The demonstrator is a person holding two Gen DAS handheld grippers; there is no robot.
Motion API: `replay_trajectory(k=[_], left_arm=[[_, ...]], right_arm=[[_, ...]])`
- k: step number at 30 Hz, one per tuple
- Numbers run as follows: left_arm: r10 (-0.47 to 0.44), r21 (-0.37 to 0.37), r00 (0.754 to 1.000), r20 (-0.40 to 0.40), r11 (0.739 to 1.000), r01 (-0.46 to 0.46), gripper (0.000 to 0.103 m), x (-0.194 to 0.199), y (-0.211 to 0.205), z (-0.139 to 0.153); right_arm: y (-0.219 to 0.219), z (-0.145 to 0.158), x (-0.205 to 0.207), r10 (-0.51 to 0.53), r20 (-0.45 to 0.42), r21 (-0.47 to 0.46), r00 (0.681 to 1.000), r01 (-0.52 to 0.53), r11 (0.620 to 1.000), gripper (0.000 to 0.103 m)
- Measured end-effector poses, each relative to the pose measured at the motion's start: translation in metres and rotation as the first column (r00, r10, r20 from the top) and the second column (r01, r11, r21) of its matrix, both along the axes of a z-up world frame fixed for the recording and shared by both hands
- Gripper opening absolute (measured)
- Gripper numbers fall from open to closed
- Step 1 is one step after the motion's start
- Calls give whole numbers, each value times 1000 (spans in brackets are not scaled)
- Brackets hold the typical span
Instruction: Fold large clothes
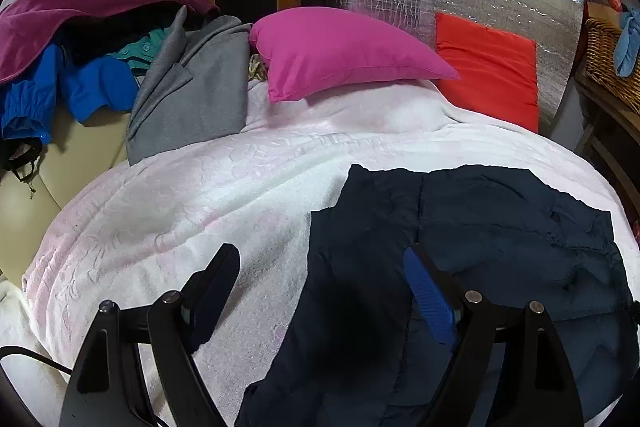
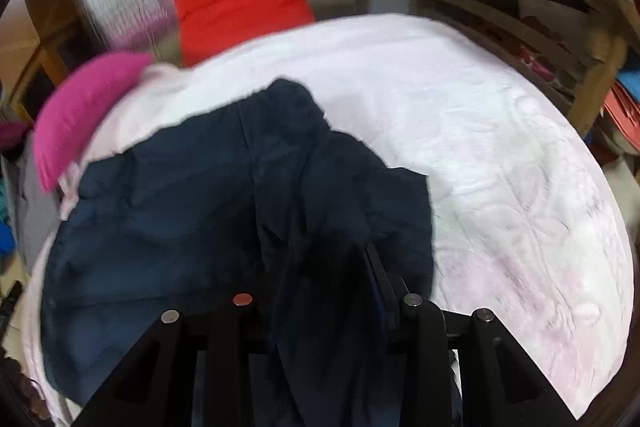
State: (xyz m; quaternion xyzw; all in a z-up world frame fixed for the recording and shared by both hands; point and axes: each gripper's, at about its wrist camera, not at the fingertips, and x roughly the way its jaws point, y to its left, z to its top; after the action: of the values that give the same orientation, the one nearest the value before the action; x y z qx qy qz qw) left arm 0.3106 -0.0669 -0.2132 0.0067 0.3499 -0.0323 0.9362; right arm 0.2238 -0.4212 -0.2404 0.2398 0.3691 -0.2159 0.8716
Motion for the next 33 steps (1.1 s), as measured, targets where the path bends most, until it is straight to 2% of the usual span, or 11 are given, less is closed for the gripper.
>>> replay_trajectory(k=[3, 6, 10, 15, 16, 17, 19, 22, 25, 29, 33], left_arm=[[-5, 12, 1000, -1, 1000, 5, 84, -1, -2, -2], [-10, 15, 1000, -13, 1000, 10, 84, -1, -4, -5], [-14, 31, 999, -32, 999, 15, 84, 0, -6, -11], [-16, 47, 999, -43, 999, 18, 84, 2, -7, -15], [-16, 43, 999, -46, 999, 18, 84, 3, -6, -15], [-19, 38, 999, -50, 999, 21, 84, 4, -5, -15], [-30, 21, 997, -70, 999, 31, 84, 8, -2, -17], [-40, -14, 990, -134, 999, 39, 85, 18, 6, -24], [-7, -89, 978, -208, 996, -12, 85, 31, 24, -33], [-7, -200, 954, -301, 978, -56, 85, 43, 38, -49], [-63, -294, 919, -388, 954, -59, 85, 49, 38, -68]], right_arm=[[7, 4, -32, -3, 30, -3, 1000, 3, 1000, 38], [16, -9, -46, 24, 16, -1, 1000, -24, 1000, 39], [23, -33, -37, 41, 0, -30, 999, -41, 999, 41], [11, -21, -37, 37, 28, 14, 999, -37, 999, 42], [4, -16, -44, 16, 66, 32, 998, -18, 999, 48], [-2, -14, -48, 1, 87, 44, 996, -5, 999, 64], [-20, -12, -57, -50, 127, 96, 991, 38, 995, 74], [-50, -21, -63, -109, 158, 212, 981, 74, 974, 74], [-75, -38, -60, -133, 165, 357, 977, 66, 932, 74], [-94, -64, -45, -119, 171, 521, 978, 12, 854, 74], [-91, -81, -24, -66, 141, 570, 988, -26, 821, 75]])
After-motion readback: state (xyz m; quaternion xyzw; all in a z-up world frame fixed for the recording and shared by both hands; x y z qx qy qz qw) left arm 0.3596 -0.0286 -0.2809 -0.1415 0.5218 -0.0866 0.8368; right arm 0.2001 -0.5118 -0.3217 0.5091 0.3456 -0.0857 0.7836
